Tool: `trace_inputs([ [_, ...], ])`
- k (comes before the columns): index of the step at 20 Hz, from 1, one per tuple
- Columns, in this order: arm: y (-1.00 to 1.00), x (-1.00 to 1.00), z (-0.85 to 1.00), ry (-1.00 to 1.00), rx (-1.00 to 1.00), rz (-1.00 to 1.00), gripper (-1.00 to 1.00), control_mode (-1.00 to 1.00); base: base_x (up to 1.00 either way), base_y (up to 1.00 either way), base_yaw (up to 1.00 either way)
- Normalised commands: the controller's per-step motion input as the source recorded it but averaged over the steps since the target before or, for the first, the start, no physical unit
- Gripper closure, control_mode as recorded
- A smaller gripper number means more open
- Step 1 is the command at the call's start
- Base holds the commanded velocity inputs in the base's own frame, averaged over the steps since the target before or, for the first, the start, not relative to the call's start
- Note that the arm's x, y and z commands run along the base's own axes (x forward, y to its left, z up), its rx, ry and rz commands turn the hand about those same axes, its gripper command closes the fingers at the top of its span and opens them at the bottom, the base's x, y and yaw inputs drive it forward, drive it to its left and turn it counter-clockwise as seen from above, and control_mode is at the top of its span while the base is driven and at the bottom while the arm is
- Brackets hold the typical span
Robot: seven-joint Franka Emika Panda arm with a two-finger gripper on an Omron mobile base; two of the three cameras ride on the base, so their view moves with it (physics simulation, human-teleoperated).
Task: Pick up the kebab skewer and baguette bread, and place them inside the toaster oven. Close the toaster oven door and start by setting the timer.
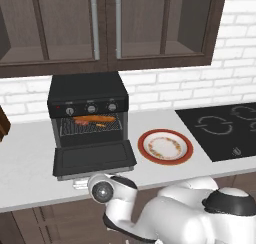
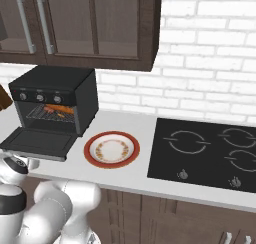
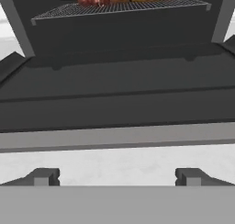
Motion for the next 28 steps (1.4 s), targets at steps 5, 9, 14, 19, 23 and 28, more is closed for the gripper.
trace_inputs([
  [5, 0.01, 0.09, -0.20, 0.00, 0.00, 0.00, -1.00, -1.00, 0.00, 0.00, 0.00],
  [9, 0.01, 0.16, -0.14, 0.00, 0.00, 0.00, -1.00, -1.00, 0.00, 0.00, 0.00],
  [14, 0.00, 0.18, -0.09, 0.00, 0.00, 0.00, -1.00, -1.00, 0.00, 0.00, 0.00],
  [19, 0.00, 0.16, -0.13, 0.00, 0.00, 0.00, -1.00, -1.00, 0.00, 0.00, 0.00],
  [23, 0.02, 0.15, -0.19, 0.00, 0.00, 0.00, -1.00, -1.00, 0.00, 0.00, 0.00],
  [28, 0.05, 0.04, -0.24, 0.00, 0.00, 0.00, -1.00, -1.00, 0.00, 0.00, 0.00],
])
